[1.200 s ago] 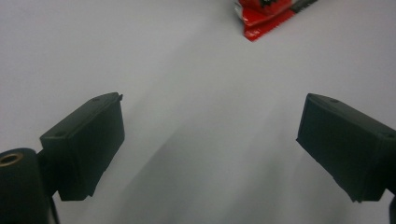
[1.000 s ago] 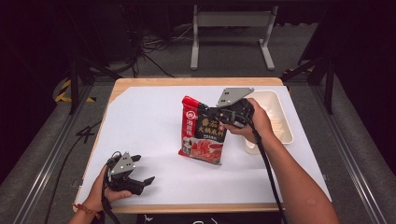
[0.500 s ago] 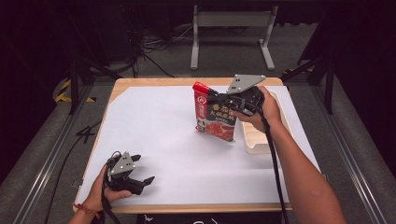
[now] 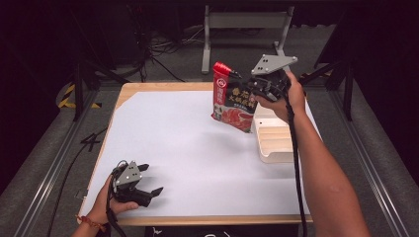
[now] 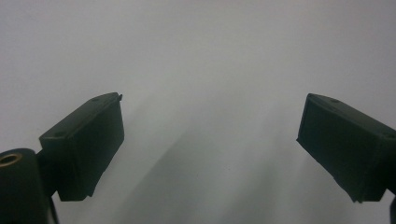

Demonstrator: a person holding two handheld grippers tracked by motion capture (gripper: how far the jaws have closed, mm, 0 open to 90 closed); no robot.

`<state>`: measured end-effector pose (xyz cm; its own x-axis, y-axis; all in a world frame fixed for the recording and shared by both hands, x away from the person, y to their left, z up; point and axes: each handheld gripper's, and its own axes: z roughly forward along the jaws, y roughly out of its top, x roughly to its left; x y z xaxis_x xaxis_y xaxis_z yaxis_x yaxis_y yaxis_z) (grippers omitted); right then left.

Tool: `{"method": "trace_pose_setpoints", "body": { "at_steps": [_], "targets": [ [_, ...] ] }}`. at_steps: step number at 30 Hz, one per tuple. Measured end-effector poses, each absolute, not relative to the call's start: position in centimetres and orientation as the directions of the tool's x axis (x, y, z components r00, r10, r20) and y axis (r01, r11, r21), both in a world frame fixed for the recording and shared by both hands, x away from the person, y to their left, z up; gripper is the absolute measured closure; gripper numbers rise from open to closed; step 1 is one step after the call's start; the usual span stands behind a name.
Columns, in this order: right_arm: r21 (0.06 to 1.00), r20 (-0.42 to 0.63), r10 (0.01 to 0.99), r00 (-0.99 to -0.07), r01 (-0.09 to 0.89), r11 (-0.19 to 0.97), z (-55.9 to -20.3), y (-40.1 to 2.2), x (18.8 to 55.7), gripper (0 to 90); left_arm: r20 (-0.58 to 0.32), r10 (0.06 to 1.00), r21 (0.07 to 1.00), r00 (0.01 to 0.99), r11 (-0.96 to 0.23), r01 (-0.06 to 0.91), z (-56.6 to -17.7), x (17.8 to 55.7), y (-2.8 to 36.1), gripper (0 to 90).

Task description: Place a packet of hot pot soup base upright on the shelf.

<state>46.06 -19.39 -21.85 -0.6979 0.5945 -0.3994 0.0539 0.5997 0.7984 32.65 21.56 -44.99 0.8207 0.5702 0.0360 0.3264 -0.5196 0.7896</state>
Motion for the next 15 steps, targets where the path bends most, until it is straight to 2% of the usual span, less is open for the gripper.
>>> {"method": "trace_pose_setpoints", "body": {
  "at_steps": [15],
  "targets": [
    [0.827,-0.377,0.688,-0.621,0.109,0.551,-21.4,-24.1,48.3,89.7,0.029,0.57,0.781,0.821,-0.526,0.337,-45.1,32.7,21.4,8.0]
  ]
}}
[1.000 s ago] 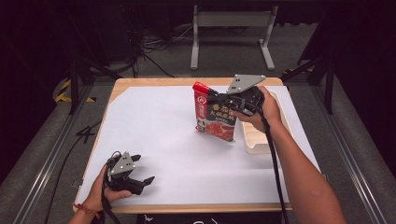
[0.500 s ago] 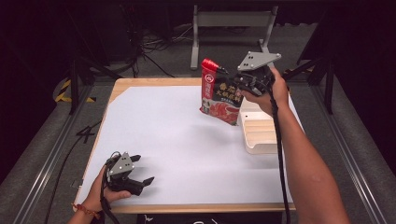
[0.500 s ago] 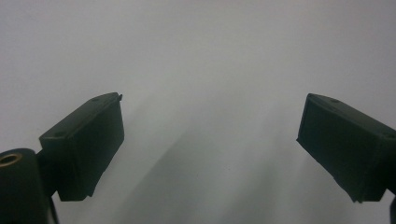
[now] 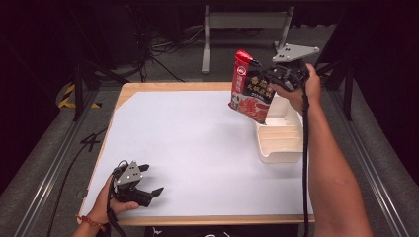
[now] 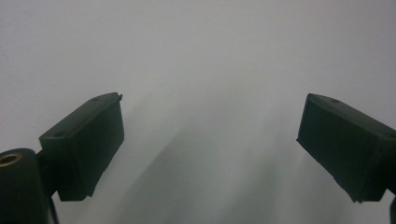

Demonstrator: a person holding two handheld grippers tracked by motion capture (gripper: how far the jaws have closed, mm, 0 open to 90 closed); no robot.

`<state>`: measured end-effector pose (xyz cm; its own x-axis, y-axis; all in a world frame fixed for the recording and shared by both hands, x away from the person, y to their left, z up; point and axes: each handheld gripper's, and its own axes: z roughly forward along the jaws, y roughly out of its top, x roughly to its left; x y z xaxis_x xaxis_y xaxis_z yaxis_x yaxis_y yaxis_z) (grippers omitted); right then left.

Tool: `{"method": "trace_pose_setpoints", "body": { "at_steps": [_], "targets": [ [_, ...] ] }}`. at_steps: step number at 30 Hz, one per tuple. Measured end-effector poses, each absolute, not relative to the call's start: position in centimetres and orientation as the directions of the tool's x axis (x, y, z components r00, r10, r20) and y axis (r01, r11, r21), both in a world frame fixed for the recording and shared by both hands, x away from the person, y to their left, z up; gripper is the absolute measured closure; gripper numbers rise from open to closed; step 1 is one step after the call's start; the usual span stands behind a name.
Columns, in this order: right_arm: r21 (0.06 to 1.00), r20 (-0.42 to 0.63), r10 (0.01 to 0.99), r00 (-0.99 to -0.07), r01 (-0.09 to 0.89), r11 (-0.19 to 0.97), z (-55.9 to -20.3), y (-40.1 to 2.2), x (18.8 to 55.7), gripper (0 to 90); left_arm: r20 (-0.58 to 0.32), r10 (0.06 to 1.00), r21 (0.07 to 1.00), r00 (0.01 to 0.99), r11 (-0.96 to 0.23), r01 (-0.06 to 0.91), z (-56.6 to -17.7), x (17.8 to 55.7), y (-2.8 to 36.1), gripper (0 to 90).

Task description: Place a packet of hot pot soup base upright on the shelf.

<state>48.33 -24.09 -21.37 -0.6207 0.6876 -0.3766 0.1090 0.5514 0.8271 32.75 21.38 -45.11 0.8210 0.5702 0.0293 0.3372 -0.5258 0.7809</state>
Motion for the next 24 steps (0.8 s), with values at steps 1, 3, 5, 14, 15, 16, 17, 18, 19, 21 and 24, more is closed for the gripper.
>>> {"method": "trace_pose_setpoints", "body": {
  "at_steps": [1,3,5,14,15,16,17,18,19,21,24],
  "targets": [
    [0.827,-0.374,0.696,-0.613,0.119,0.549,-21.4,-24.8,48.7,89.7,0.03,0.568,0.781,0.822,-0.526,0.335,-45.1,32.7,21.3,8.0],
    [0.83,-0.366,0.701,-0.613,0.126,0.543,-21.5,-25.1,48.8,89.7,0.029,0.569,0.782,0.822,-0.526,0.336,-45.1,32.7,21.3,8.0],
    [0.827,-0.365,0.707,-0.605,0.138,0.545,-21.6,-25.9,49.2,89.7,0.029,0.569,0.781,0.822,-0.526,0.336,-45.1,32.7,21.4,8.0],
    [0.822,-0.352,0.743,-0.569,0.191,0.536,-22.8,-28.5,50.3,89.6,0.028,0.566,0.782,0.824,-0.526,0.334,-45.1,32.7,21.3,8.0],
    [0.822,-0.349,0.751,-0.561,0.202,0.532,-22.9,-28.8,50.5,89.6,0.03,0.564,0.782,0.825,-0.528,0.332,-45.1,32.7,21.3,8.0],
    [0.821,-0.35,0.757,-0.552,0.208,0.531,-23.0,-28.9,50.5,89.6,0.029,0.563,0.782,0.826,-0.528,0.332,-45.1,32.7,21.3,8.0],
    [0.821,-0.347,0.76,-0.55,0.213,0.529,-23.2,-29.2,50.6,89.6,0.028,0.56,0.782,0.828,-0.528,0.33,-45.1,32.7,21.3,8.0],
    [0.824,-0.339,0.764,-0.549,0.219,0.523,-23.3,-29.5,50.6,89.6,0.029,0.561,0.782,0.828,-0.529,0.331,-45.1,32.7,21.3,8.0],
    [0.825,-0.334,0.769,-0.544,0.225,0.518,-23.3,-29.7,50.7,89.6,0.029,0.561,0.782,0.827,-0.528,0.331,-45.1,32.7,21.3,8.0],
    [0.827,-0.336,0.771,-0.541,0.222,0.516,-23.4,-30.1,50.6,89.6,0.028,0.561,0.783,0.827,-0.527,0.331,-45.1,32.7,21.3,8.0],
    [0.827,-0.339,0.773,-0.536,0.222,0.516,-23.2,-30.6,50.4,89.5,0.026,0.561,0.781,0.827,-0.528,0.334,-45.1,32.7,21.3,8.0]
  ]
}}
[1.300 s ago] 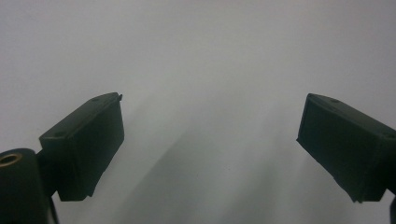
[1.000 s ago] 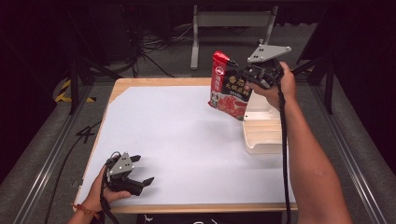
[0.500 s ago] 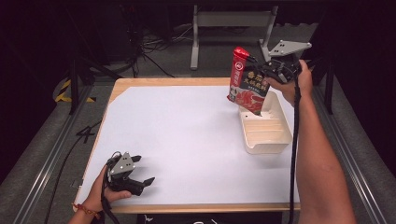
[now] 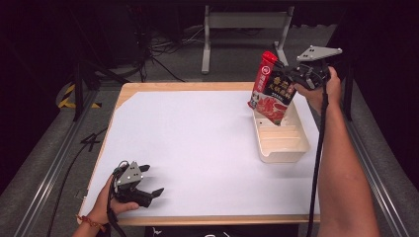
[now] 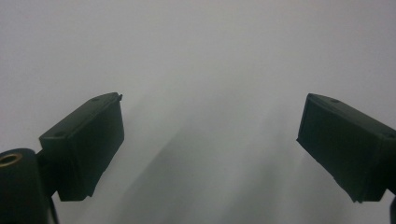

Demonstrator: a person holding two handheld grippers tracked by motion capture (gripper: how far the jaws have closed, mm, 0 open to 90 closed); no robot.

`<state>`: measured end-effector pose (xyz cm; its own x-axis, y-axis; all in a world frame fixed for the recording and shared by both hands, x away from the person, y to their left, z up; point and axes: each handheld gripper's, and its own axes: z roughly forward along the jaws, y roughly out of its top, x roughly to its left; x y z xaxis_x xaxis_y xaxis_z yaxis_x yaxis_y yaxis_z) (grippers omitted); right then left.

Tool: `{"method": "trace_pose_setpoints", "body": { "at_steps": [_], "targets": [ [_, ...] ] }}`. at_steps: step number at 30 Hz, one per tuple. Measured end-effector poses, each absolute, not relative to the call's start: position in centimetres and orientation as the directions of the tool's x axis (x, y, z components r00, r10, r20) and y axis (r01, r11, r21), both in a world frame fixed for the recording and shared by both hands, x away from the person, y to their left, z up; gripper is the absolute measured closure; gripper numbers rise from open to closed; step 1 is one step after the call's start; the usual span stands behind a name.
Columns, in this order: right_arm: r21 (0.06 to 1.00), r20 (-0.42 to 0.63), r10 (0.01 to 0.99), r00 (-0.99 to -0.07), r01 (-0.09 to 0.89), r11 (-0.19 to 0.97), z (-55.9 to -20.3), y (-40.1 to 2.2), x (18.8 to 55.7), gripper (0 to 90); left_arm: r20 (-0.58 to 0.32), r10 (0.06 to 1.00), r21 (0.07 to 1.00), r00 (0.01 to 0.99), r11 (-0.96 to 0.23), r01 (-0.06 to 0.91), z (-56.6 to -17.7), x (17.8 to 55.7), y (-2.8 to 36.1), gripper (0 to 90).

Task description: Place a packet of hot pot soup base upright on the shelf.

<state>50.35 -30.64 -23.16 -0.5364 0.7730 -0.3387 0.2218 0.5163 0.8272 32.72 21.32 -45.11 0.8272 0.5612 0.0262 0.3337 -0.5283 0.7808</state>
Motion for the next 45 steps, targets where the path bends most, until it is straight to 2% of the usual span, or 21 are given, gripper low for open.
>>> {"method": "trace_pose_setpoints", "body": {
  "at_steps": [10,29,36,45],
  "targets": [
    [0.828,-0.336,0.767,-0.547,0.217,0.518,-23.1,-31.8,49.8,89.2,0.029,0.56,0.78,0.828,-0.531,0.332,-45.1,32.7,21.2,8.0],
    [0.799,-0.318,0.759,-0.568,0.271,0.537,-26.3,-31.0,50.4,87.9,0.029,0.558,0.779,0.829,-0.533,0.331,-45.1,32.7,21.2,8.0],
    [0.805,-0.312,0.783,-0.538,0.288,0.519,-26.6,-31.3,50.3,84.7,0.03,0.558,0.778,0.829,-0.534,0.331,-45.1,32.7,21.1,8.0],
    [0.82,-0.307,0.816,-0.49,0.299,0.488,-26.4,-32.1,50.0,73.2,0.031,0.555,0.774,0.831,-0.539,0.332,-45.2,32.8,21.0,8.0]
  ]
}}
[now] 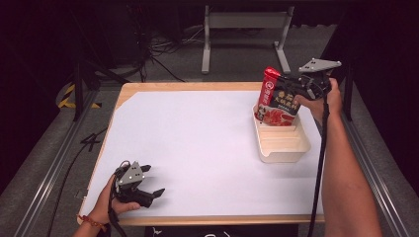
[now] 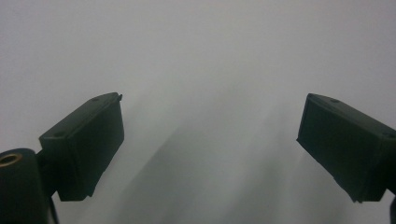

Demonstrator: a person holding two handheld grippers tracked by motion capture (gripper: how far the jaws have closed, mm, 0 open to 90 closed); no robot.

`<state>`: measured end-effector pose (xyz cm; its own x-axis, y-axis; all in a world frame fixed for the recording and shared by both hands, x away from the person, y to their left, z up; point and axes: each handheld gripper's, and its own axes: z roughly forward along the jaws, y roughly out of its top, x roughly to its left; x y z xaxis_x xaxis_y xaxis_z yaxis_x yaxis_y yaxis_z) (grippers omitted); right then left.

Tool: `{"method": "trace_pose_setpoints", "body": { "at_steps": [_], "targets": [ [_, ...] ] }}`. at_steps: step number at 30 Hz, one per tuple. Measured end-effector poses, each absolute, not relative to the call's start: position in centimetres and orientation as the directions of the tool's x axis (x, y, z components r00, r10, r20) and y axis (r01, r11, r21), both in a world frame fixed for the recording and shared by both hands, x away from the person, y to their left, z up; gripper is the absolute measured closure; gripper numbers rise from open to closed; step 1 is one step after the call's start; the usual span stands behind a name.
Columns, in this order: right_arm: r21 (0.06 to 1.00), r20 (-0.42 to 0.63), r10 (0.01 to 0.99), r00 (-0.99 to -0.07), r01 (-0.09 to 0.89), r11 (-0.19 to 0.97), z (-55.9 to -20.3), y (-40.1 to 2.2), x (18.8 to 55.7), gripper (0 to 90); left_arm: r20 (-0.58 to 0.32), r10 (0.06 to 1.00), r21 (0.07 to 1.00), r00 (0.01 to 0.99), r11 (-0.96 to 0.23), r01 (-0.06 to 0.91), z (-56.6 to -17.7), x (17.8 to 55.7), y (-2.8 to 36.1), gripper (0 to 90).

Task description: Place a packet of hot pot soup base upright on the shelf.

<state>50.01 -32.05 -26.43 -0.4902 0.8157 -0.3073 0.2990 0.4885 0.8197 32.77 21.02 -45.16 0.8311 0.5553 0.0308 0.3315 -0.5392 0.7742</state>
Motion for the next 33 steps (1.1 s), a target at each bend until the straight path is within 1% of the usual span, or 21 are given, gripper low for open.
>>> {"method": "trace_pose_setpoints", "body": {
  "at_steps": [3,4,6,11,12,17,19,21,23,33],
  "targets": [
    [0.836,-0.295,0.829,-0.476,0.292,0.465,-26.3,-32.2,49.9,70.4,0.028,0.559,0.774,0.829,-0.537,0.336,-45.2,32.8,21.0,7.9],
    [0.842,-0.29,0.833,-0.471,0.288,0.456,-26.2,-32.2,49.8,70.8,0.027,0.558,0.773,0.829,-0.537,0.337,-45.2,32.7,21.0,7.9],
    [0.85,-0.271,0.829,-0.49,0.282,0.445,-26.1,-32.2,49.7,69.9,0.028,0.557,0.773,0.83,-0.539,0.335,-45.2,32.7,21.0,7.9],
    [0.852,-0.272,0.829,-0.488,0.279,0.444,-26.3,-31.6,49.5,67.9,0.03,0.555,0.773,0.831,-0.54,0.333,-45.2,32.8,21.0,7.9],
    [0.857,-0.254,0.826,-0.504,0.279,0.434,-26.3,-31.6,49.6,67.8,0.029,0.557,0.773,0.83,-0.539,0.335,-45.2,32.7,21.0,7.9],
    [0.864,-0.252,0.826,-0.503,0.267,0.427,-26.2,-30.9,49.3,59.1,0.03,0.557,0.772,0.83,-0.541,0.335,-45.2,32.8,21.0,7.9],
    [0.865,-0.252,0.825,-0.506,0.265,0.426,-26.1,-30.7,49.2,59.1,0.032,0.555,0.771,0.831,-0.543,0.332,-45.2,32.8,21.0,7.9],
    [0.87,-0.241,0.821,-0.517,0.259,0.419,-26.1,-30.4,49.0,56.4,0.033,0.552,0.771,0.833,-0.545,0.331,-45.2,32.7,21.0,7.9],
    [0.876,-0.227,0.808,-0.543,0.248,0.413,-26.0,-30.1,48.7,55.3,0.032,0.556,0.771,0.831,-0.542,0.333,-45.2,32.8,21.0,7.9],
    [0.866,-0.239,0.772,-0.59,0.23,0.444,-26.5,-28.4,47.9,53.4,0.032,0.554,0.771,0.832,-0.543,0.332,-45.2,32.7,21.0,7.9]
  ]
}}
